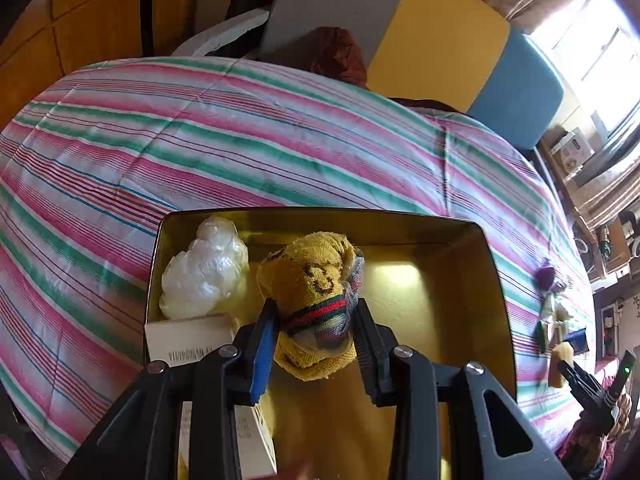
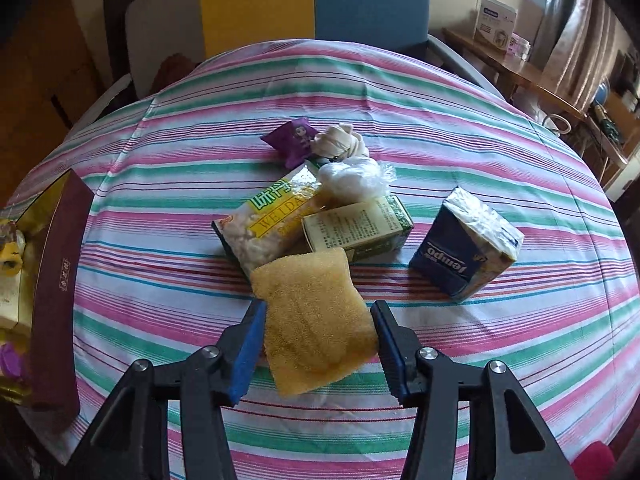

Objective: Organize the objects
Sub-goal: 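Carry the yellow knitted toy over the gold tray and open the left gripper, then withdraw the left gripper from the tray toward the remaining items, then grasp the WEIDAN snack bag with the left gripper and lift it, then hold the snack bag in the left gripper while the right gripper grasps the white knotted cloth, then lower the snack bag into the gold tray and open the left gripper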

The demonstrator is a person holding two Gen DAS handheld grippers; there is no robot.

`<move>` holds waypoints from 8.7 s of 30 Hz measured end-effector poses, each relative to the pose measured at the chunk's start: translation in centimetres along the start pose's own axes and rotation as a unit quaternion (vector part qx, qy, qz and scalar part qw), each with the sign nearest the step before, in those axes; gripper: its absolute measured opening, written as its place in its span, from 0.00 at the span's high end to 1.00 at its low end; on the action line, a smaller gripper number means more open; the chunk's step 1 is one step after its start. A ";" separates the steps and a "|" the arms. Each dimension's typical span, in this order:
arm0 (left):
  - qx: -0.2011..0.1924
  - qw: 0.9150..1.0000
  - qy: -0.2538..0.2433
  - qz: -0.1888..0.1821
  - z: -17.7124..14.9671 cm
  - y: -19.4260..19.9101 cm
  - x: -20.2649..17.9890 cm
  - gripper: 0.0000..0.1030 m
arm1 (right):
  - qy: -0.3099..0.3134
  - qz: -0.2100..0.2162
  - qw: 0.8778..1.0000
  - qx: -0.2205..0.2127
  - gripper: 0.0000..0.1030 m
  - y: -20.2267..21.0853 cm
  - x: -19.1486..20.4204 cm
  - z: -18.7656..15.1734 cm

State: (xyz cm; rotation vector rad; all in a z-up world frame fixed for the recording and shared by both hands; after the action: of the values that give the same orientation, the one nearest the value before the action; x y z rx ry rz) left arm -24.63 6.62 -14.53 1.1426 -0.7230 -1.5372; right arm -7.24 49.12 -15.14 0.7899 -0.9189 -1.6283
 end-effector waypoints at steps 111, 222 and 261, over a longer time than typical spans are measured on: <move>-0.057 0.957 -0.276 -0.065 -13.4 9.5 -18.2 0.55 | -0.261 -0.007 0.961 -0.096 0.15 5.1 -9.1 -0.8; 0.089 0.929 -0.311 -0.179 -23.5 -3.8 -27.2 0.62 | 0.057 0.041 0.997 -0.022 0.67 -0.3 -0.2 9.0; -0.027 0.991 0.017 -0.134 -9.6 10.0 0.1 0.62 | 0.073 0.083 0.994 -0.012 0.67 0.2 6.3 0.5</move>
State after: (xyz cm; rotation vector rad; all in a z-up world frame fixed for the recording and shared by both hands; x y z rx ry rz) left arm -11.93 4.80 -9.23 1.2600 -0.5161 -1.7441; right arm -8.98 43.04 -15.02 0.7840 -0.8366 -1.4163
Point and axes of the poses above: each gripper's, at about its wrist camera, not at the fingertips, and y roughly against the way its jaws point, x to its left, z to its top, the point moved 7 cm from there along -y, roughly the way its jaws point, and after that the axes turned 7 degrees about y, right-handed, at the moved point
